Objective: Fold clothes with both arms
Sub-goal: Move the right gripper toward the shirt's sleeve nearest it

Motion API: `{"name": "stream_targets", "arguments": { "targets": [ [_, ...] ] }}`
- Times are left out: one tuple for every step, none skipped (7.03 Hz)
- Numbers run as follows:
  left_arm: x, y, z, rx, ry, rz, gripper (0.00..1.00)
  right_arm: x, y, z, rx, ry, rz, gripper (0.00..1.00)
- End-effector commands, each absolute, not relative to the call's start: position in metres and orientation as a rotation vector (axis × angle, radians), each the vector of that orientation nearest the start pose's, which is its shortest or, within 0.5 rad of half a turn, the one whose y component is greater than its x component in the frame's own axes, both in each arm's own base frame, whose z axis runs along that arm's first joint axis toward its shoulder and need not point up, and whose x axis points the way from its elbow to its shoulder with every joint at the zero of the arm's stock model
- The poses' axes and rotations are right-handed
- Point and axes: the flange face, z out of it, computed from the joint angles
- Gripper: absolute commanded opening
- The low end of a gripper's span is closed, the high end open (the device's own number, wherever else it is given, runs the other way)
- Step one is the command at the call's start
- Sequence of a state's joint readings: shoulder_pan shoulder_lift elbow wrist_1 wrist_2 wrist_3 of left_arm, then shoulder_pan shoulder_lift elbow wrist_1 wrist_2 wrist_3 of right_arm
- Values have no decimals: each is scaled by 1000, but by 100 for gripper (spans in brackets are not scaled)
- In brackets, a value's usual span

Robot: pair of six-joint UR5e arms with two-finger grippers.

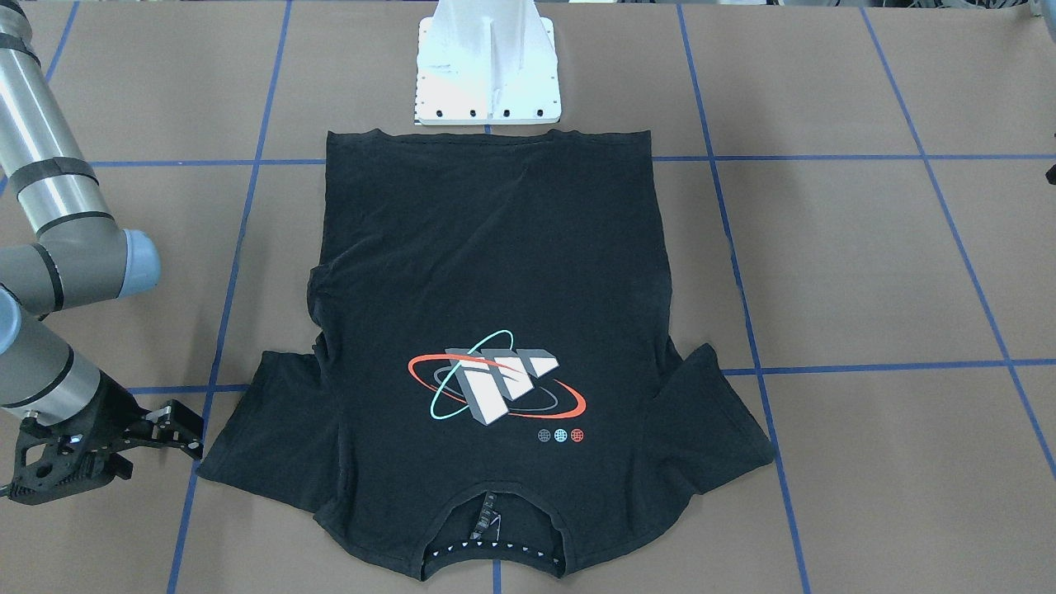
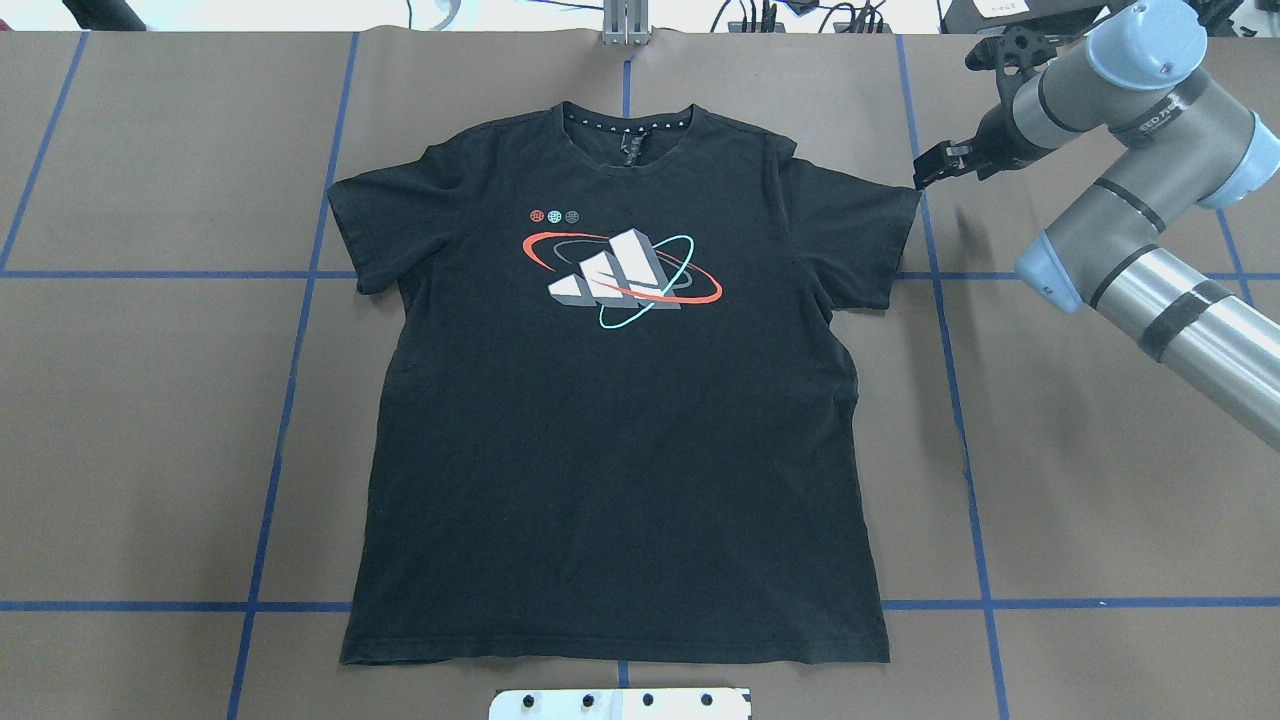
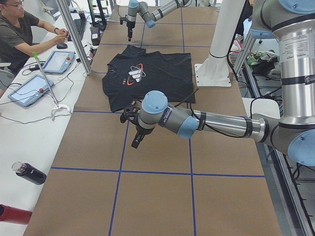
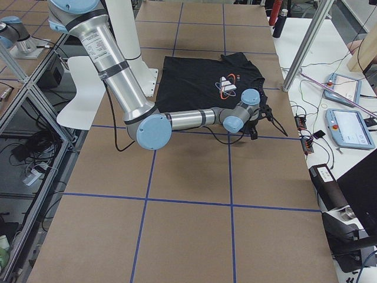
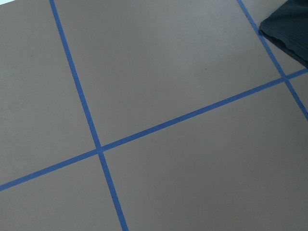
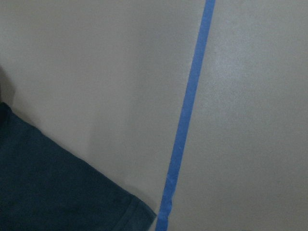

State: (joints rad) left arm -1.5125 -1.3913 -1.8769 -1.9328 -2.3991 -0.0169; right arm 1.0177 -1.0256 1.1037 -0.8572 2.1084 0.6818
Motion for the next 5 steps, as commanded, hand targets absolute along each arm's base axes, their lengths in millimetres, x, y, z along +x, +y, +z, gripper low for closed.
{"name": "stream_targets", "arguments": {
  "targets": [
    [-35,-435,542,435,829,243,100,-333,-684,482,333,-849,-88,91],
    [-35,-435,542,435,829,243,100,-338,-681,482,320,-855,-76,89],
    [-35,-435,542,435,829,243,100,-343,-679,481,311,-860,-65,89],
    [-35,-435,542,435,829,243,100,-344,-679,481,312,-859,-66,87],
    [-35,-435,542,434,830,244,100,-352,-676,483,320,-842,-67,86]
  ]
}}
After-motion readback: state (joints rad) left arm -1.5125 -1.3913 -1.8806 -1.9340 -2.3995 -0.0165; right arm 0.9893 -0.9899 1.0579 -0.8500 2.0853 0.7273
